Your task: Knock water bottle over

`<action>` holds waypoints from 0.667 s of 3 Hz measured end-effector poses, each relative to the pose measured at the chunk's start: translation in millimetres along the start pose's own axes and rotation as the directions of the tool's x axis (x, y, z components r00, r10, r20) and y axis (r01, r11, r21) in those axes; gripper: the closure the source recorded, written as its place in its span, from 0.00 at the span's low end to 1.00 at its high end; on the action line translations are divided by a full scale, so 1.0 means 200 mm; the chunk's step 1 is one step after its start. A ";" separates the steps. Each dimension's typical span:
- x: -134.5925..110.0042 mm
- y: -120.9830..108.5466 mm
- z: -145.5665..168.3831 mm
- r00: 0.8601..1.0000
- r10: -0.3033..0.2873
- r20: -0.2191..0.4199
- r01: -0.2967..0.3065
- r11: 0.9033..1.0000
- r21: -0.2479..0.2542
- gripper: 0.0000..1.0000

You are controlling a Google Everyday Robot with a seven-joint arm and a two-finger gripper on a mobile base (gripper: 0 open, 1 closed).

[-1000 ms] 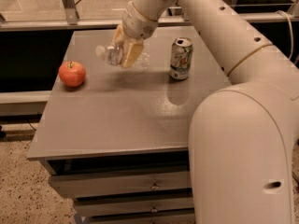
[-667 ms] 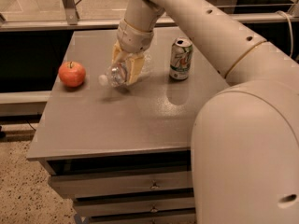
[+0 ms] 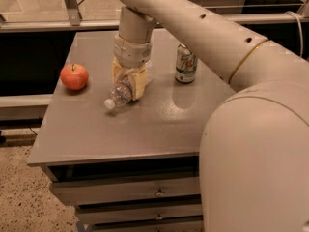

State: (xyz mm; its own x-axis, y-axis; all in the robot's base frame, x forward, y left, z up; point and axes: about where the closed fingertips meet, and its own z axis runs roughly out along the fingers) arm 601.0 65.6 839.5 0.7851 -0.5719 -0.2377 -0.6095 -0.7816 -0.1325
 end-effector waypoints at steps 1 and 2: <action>-0.03 0.01 0.01 0.999 -0.044 -0.027 0.044 0.999 -0.010 0.20; -0.04 0.02 0.01 0.998 -0.056 -0.041 0.055 0.998 -0.011 0.00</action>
Offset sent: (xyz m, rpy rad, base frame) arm -0.0204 -0.0106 0.0054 -0.0657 -0.0281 0.0701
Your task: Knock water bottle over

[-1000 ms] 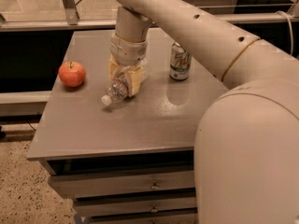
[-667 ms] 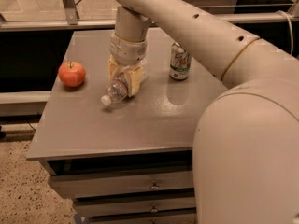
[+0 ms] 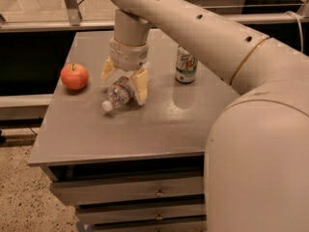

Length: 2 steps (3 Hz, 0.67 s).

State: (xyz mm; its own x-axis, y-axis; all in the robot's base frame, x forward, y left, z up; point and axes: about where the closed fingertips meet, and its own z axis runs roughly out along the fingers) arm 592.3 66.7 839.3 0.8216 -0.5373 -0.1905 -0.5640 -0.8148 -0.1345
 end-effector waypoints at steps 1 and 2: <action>0.04 0.03 -0.06 0.999 0.041 -0.019 -0.040 0.999 0.033 0.00; 0.14 0.05 -0.16 0.984 0.175 -0.018 -0.171 0.977 0.129 0.00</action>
Offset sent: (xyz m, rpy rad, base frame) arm 0.0343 -0.0612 0.0452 0.1330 -0.0777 -0.3795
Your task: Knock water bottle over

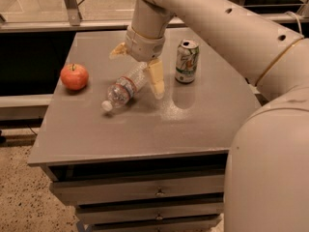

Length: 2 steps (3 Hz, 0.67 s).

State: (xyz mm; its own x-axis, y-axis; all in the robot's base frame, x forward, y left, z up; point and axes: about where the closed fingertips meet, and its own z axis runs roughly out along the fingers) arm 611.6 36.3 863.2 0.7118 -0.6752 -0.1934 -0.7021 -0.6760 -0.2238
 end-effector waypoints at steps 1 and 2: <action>0.09 0.03 -0.16 0.979 0.193 0.061 -0.201 0.967 0.156 0.00; 0.25 0.13 -0.42 0.901 0.395 0.179 -0.433 0.833 0.345 0.00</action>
Offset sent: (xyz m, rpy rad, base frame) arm 0.0497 -0.1800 0.1432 0.7126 -0.2338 -0.8786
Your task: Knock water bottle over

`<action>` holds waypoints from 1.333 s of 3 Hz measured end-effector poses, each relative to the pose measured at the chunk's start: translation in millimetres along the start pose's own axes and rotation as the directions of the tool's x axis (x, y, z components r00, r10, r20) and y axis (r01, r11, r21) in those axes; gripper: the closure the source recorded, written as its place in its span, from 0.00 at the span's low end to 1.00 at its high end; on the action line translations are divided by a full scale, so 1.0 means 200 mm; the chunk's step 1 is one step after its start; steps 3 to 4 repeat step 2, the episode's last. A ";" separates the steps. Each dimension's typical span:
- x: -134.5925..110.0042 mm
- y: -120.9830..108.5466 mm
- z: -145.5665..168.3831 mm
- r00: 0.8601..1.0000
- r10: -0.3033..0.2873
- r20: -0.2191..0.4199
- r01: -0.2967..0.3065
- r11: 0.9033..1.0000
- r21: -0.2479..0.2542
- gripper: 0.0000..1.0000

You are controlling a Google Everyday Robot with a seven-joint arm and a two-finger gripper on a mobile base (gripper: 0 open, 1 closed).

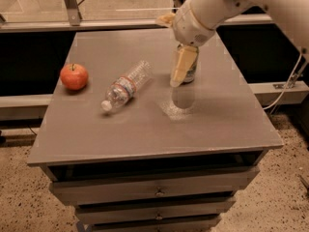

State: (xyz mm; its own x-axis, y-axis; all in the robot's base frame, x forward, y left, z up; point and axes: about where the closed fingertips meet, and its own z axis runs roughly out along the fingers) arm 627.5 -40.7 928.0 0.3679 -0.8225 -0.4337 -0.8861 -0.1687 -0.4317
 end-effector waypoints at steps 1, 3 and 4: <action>0.16 0.00 -0.27 0.975 0.209 0.080 -0.221 0.955 0.196 0.00; 0.27 -0.04 -0.38 0.965 0.246 0.089 -0.262 0.920 0.292 0.00; 0.27 -0.04 -0.38 0.965 0.246 0.089 -0.262 0.920 0.292 0.00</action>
Offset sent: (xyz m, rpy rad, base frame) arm -0.0042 -0.0487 0.0269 0.1719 -0.0354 -0.2124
